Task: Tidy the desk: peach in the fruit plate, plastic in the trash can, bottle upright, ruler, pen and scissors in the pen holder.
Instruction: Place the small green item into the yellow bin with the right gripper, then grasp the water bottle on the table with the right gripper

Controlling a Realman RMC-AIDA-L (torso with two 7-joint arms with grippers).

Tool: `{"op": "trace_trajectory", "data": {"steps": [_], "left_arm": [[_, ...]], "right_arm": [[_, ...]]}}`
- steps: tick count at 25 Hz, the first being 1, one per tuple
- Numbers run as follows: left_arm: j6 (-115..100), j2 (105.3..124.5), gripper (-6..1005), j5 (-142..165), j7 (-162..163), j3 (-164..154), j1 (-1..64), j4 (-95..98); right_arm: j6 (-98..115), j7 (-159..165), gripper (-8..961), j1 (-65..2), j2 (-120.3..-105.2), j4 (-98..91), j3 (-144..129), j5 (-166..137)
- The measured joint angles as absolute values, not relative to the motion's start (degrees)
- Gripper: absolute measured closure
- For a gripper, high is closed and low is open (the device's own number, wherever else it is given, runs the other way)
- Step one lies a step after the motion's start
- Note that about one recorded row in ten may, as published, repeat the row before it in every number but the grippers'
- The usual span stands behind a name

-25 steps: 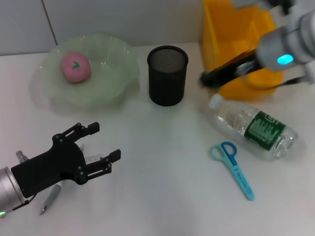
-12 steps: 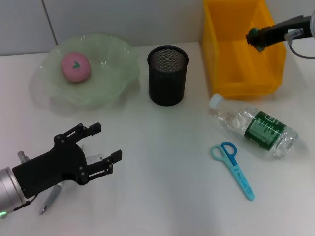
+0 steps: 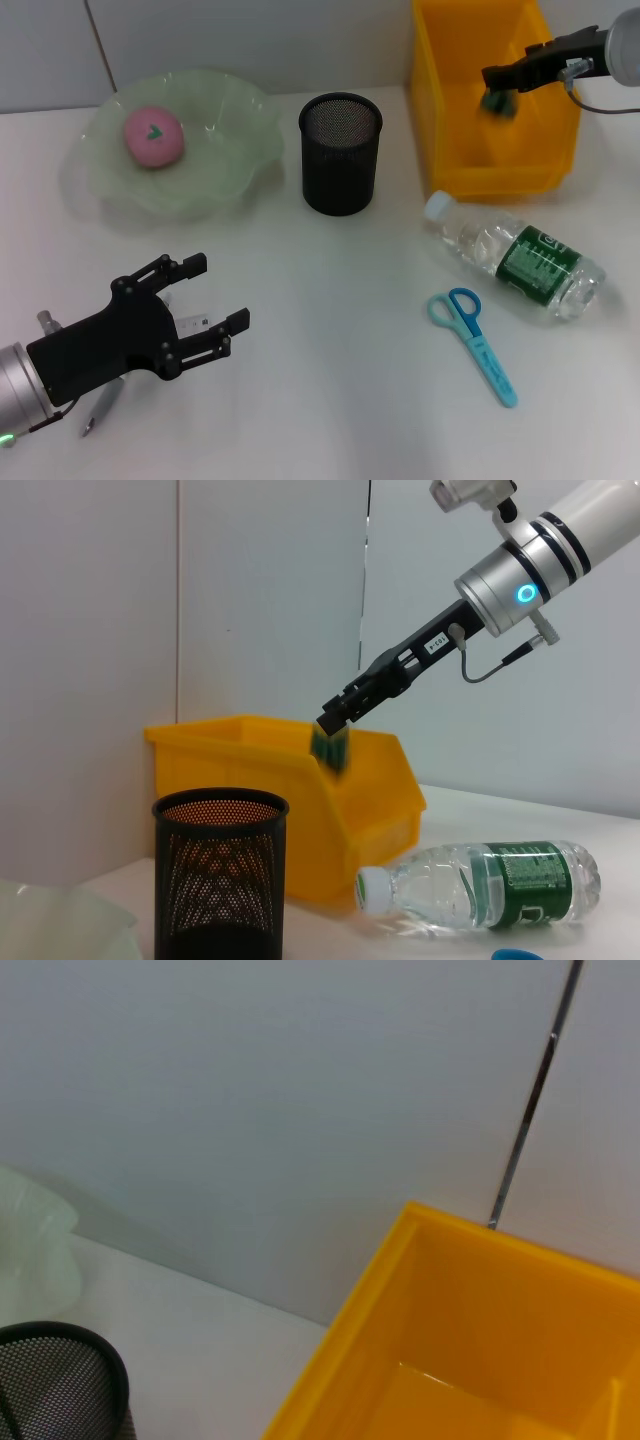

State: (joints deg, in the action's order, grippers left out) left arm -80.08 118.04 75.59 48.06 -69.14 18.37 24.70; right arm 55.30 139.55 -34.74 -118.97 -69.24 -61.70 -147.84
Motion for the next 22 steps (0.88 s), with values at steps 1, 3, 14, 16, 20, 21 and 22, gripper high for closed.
{"op": "trace_trajectory", "data": {"steps": [1,3,14,16,20,21,22], "left_arm": [[-80.1,118.04,140,75.6,48.1,-69.2,18.4,24.7],[-80.1,118.03,140,75.6,48.1,-69.2,18.3,24.7],[-80.2,117.79,140,75.6,48.7,-69.1,18.2,24.7],[-80.1,117.68,140,75.6,49.0,-69.1,18.4,24.7],[-80.4,117.48,140,75.6,49.8,-69.1,18.6,25.0],[-80.4,117.48,140,75.6,49.9,-69.2,18.6,25.1],[-80.4,117.47,140,75.6,50.0,-69.2,18.6,25.1]], "right_arm": [[55.4,139.5,383,-34.7,-118.99,-69.4,-61.7,-147.8],[55.6,139.5,329,-34.7,-119.01,-69.8,-61.7,-147.7],[79.9,149.1,104,-32.1,-119.28,-87.6,-61.8,-147.7],[86.2,149.7,104,-31.5,-119.38,-91.2,-61.8,-147.7],[97.2,150.2,105,-31.8,-119.12,-94.3,-60.9,-149.0],[99.1,150.2,105,-32.0,-119.01,-94.7,-60.8,-150.0],[100.3,150.1,105,-32.3,-118.96,-94.8,-60.7,-151.1]]}}
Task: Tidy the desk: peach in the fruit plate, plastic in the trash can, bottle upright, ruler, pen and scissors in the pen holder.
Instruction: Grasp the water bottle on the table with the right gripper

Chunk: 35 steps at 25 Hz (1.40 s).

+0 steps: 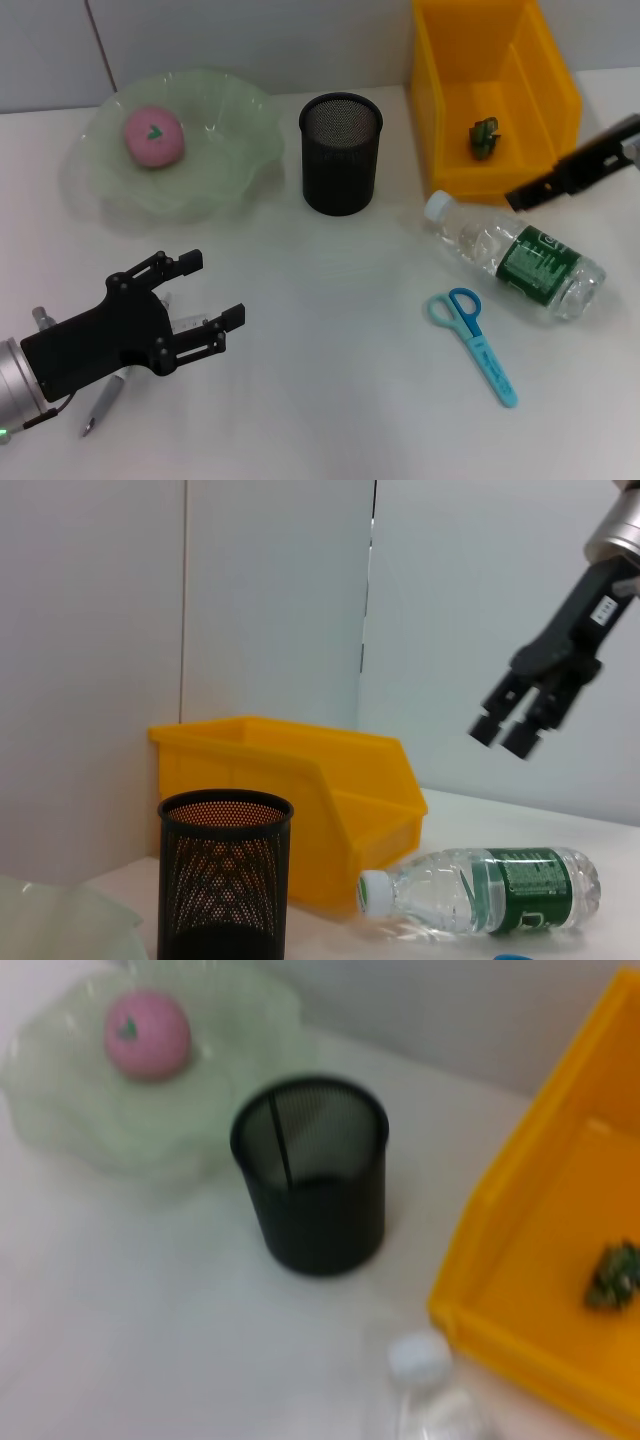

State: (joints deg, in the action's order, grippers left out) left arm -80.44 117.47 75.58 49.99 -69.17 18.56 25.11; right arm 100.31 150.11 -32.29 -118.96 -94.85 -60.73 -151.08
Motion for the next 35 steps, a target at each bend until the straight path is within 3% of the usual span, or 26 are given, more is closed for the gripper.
{"op": "trace_trajectory", "data": {"steps": [35], "left_arm": [[-80.1,117.5,139,75.7,50.0,-69.2,19.0,25.0]], "right_arm": [[87.1,148.7,104,-37.6,-119.16,-69.9,-72.0,-163.8]]}}
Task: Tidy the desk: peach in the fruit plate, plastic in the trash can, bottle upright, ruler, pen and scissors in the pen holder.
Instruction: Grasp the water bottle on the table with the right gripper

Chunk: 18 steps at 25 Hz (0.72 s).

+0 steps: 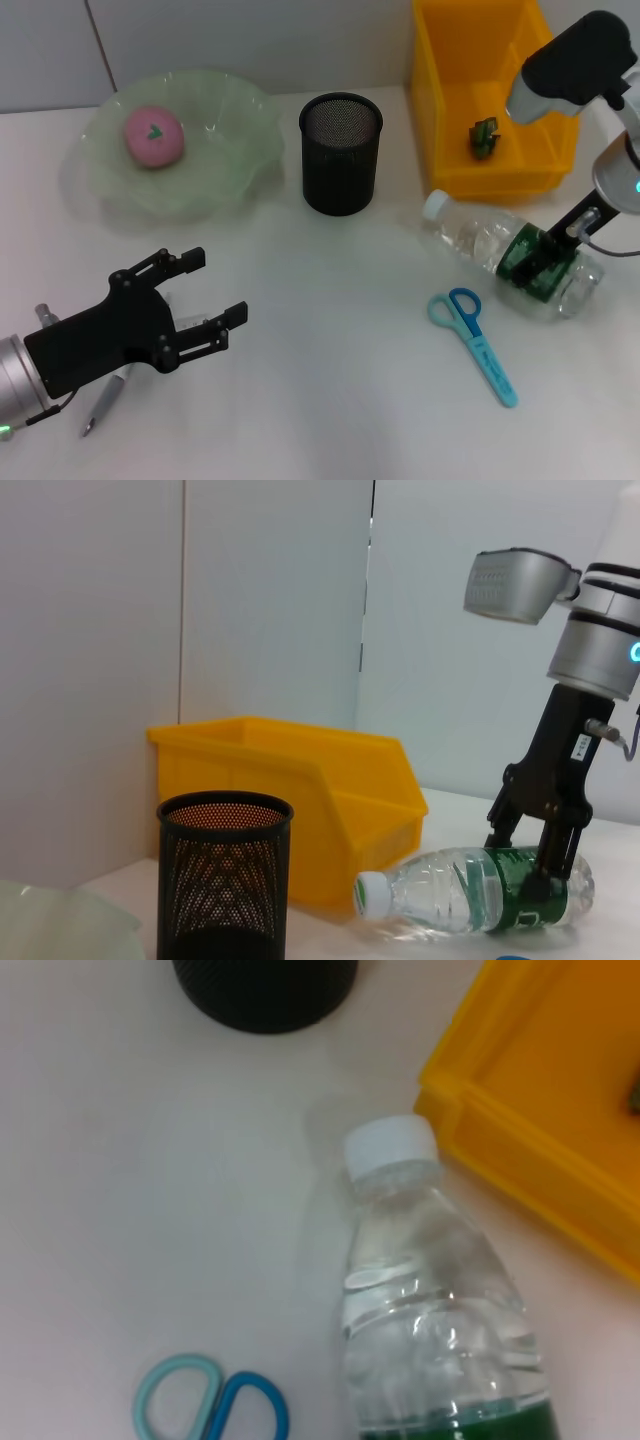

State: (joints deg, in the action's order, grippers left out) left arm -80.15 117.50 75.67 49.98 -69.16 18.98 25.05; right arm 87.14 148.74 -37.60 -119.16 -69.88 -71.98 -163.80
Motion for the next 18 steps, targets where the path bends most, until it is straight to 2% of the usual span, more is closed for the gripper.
{"op": "trace_trajectory", "data": {"steps": [18], "left_arm": [[-80.2,117.69,139,75.7,49.5,-69.2,19.0,24.8]], "right_arm": [[83.4,149.0,106,-39.3,-119.26,-63.4,-71.7,-162.5]]}}
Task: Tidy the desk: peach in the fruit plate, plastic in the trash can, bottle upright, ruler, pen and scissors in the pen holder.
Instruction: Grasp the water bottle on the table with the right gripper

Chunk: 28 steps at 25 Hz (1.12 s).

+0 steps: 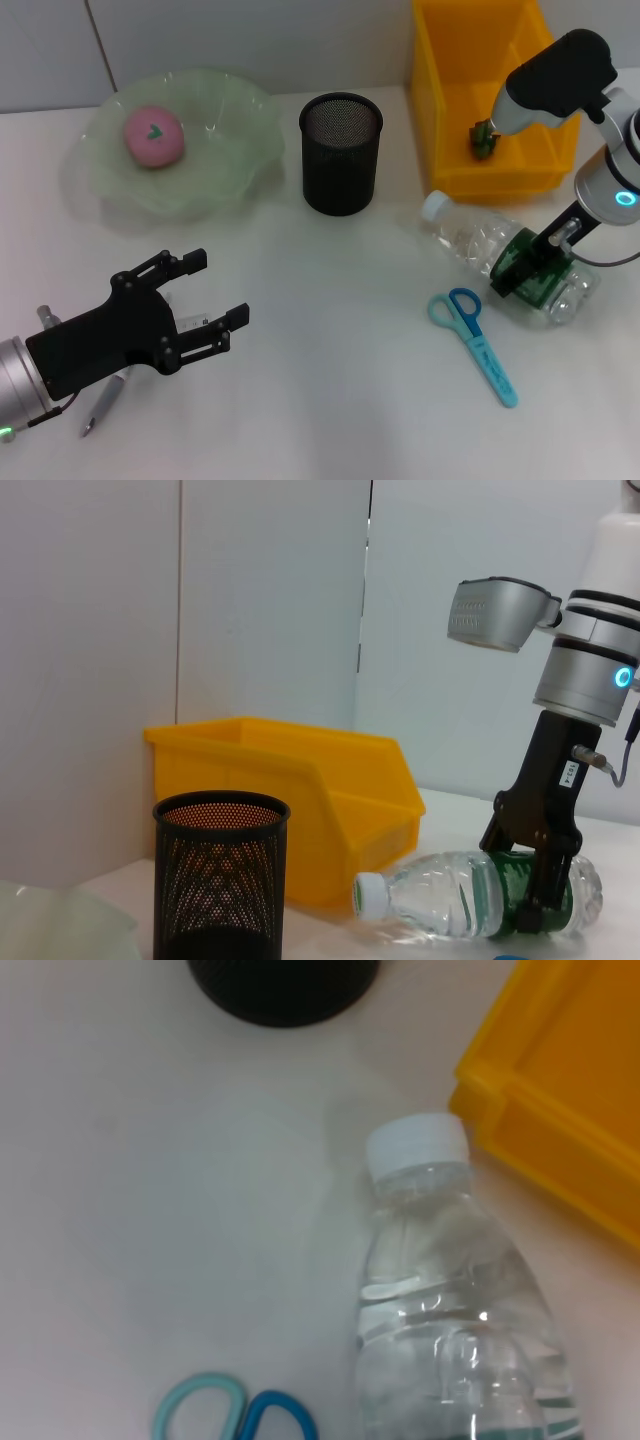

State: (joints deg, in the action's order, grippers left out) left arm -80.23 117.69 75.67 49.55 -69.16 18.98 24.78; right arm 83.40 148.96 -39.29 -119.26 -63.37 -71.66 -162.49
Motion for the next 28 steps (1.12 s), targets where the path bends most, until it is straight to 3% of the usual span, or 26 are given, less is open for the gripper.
{"op": "trace_trajectory", "data": {"steps": [28], "left_arm": [[-81.1,117.82,139,75.7,50.0,-69.3,19.1,25.5]], "right_arm": [[82.8,149.6,130,-39.8,-119.26,-61.5,-72.2,-162.3]]}}
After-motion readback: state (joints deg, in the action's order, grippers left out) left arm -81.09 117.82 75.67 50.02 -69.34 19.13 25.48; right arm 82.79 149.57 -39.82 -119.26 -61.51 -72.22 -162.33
